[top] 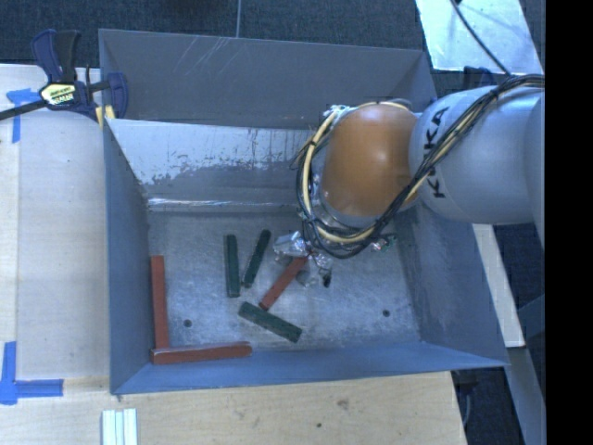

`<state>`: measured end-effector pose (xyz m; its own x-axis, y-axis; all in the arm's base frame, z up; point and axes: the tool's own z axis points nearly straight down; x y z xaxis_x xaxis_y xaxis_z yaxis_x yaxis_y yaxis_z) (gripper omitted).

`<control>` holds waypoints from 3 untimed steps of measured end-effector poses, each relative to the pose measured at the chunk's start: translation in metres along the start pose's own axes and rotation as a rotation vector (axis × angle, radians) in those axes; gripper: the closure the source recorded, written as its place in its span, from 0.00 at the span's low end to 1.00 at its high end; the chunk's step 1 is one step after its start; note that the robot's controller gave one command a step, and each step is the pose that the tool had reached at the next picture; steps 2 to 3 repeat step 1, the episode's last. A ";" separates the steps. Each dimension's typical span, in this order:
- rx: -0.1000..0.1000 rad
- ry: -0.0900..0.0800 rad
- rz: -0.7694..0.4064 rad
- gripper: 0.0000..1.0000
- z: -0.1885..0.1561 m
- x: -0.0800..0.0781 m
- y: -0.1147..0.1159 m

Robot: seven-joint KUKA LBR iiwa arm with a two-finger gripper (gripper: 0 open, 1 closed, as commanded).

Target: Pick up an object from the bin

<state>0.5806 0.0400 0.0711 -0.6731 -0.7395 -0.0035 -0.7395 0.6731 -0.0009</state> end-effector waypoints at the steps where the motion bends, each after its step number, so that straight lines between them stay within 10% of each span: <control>1: 0.007 -0.006 0.036 1.00 -0.165 -0.012 0.004; 3: 0.007 -0.006 0.036 1.00 -0.165 -0.012 0.004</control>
Offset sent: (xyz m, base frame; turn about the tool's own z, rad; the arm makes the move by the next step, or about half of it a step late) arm 0.0020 0.0105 0.1597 0.0369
